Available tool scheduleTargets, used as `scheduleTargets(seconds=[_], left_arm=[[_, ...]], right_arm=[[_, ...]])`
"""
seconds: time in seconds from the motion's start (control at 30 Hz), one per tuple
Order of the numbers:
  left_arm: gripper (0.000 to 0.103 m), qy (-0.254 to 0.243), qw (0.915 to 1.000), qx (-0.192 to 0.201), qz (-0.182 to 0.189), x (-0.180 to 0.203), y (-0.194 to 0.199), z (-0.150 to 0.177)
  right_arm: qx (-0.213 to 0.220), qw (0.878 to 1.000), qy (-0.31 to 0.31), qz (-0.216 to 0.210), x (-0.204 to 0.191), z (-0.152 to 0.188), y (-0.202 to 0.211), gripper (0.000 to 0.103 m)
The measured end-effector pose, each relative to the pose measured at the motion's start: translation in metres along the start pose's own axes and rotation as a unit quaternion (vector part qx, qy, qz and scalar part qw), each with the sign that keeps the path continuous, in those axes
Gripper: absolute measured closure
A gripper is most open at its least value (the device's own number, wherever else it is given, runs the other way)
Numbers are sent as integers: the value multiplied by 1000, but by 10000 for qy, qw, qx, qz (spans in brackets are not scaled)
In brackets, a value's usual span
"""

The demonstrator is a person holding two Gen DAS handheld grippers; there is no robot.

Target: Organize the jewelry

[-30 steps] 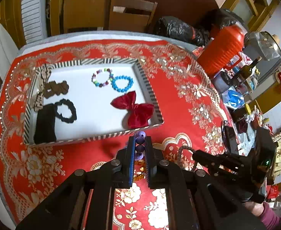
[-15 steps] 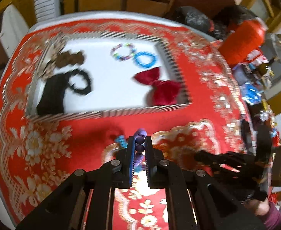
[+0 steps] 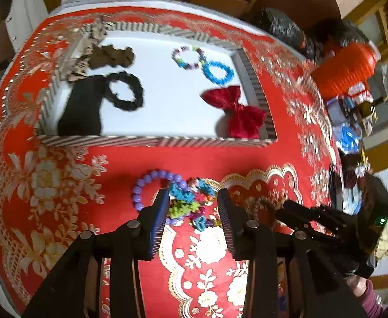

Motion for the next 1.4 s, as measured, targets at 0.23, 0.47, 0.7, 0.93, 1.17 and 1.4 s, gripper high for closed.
scheduleTargets(seconds=[0.23, 0.47, 0.7, 0.93, 1.17, 1.4], left_arm=[[76, -944, 9935, -321, -556, 15, -36, 15], [76, -1796, 9774, -448, -1020, 28, -61, 17], [77, -2052, 9737, -356, -922, 40, -48, 14], [77, -2644, 9567, -594, -1066, 48, -60, 21], [103, -3045, 9435, -773, -1053, 53, -70, 23], [103, -2017, 9766, -679, -306, 42, -39, -1]], right_arm=[[-1, 10000, -75, 41, 4, 2, 8, 77], [-35, 9987, -505, -22, 24, 16, 12, 77], [-31, 9981, -622, -24, 30, 20, 14, 77], [-40, 9973, -723, -70, 33, 19, 14, 77], [-41, 9970, -775, -57, 36, 19, 14, 77], [-6, 9971, -754, -51, 35, 17, 17, 77]])
Point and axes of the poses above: each gripper's, at about its wrist camera, not at the fingertips, and y roughly against the way its jaws point, x to its right, z to its underside, the point moved 8 cm from there along -y, roughly the way its jaws point, and after that the axes turned 11 degrees about y, right-handed, at the moved point
